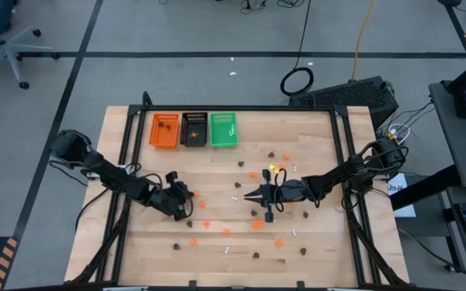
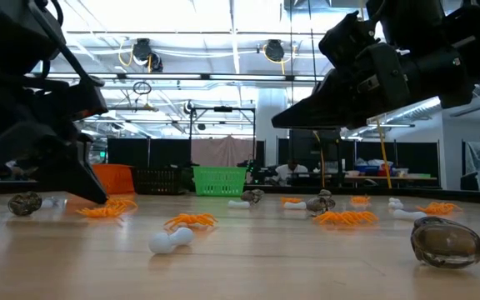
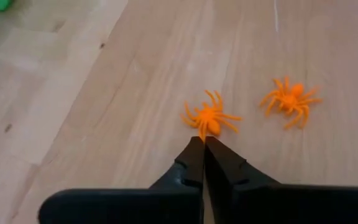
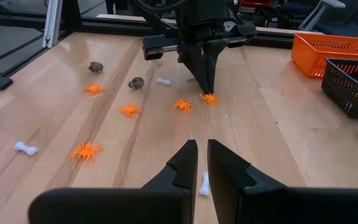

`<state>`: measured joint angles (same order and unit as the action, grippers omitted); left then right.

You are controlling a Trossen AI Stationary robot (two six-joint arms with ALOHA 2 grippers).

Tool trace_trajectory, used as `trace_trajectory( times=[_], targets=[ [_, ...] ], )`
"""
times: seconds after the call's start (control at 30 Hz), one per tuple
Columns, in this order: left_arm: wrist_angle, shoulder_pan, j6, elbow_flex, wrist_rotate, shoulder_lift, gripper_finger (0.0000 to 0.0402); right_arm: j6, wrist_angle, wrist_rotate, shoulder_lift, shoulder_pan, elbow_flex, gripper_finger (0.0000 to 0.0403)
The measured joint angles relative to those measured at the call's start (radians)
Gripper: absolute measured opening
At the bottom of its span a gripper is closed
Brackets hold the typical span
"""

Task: Sort Halloween decoration
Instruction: Put the orange spider toy into the black bin

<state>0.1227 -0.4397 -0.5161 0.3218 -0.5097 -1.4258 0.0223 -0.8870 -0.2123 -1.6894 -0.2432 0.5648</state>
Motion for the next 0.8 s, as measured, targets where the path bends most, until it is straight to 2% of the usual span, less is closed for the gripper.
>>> trace_trajectory(
  times=[0.33, 0.8],
  targets=[
    [-0.010, 0.002, 0.033, 0.016, -0.028, 0.055, 0.0000, 0.013, 0.016, 0.000, 0.000, 0.000, 0.000, 0.0022],
    [0.000, 0.002, 0.177, 0.016, -0.046, 0.195, 0.0000, 0.018, 0.032, 0.000, 0.000, 0.000, 0.000, 0.0022]
  ],
)
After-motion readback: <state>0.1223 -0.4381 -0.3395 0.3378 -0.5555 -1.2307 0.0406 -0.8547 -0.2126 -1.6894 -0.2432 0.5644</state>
